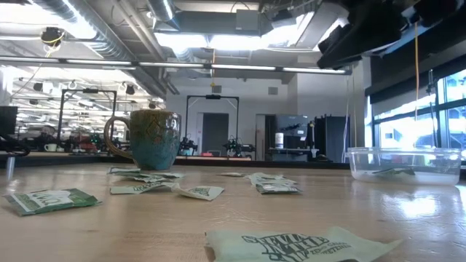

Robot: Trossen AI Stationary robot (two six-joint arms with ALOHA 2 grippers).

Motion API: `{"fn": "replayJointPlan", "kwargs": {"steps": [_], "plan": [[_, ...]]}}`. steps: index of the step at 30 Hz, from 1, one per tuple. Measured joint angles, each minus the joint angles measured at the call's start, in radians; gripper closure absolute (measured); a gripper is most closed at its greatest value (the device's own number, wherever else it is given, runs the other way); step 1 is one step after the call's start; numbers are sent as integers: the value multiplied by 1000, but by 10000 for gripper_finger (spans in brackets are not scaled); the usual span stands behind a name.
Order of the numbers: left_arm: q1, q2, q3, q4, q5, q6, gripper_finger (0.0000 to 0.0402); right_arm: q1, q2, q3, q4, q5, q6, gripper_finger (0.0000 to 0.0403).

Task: Pick and place Stevia / Truvia into bins
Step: Put the truvia packet into the top transparent container

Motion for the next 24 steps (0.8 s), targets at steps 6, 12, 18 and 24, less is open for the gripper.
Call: {"fn": "replayJointPlan", "kwargs": {"steps": [6,12,18,24], "plan": [[9,-53,0,-50,-206,120,340,49,81,0,112,0,-53,284],[94,-58,0,-272,-225,132,341,57,189,50,109,-1,-26,284],[204,-58,0,-429,-212,226,341,58,323,182,-6,0,-79,284],[288,-58,0,-444,-213,346,341,65,485,299,-102,0,-122,284]]}}
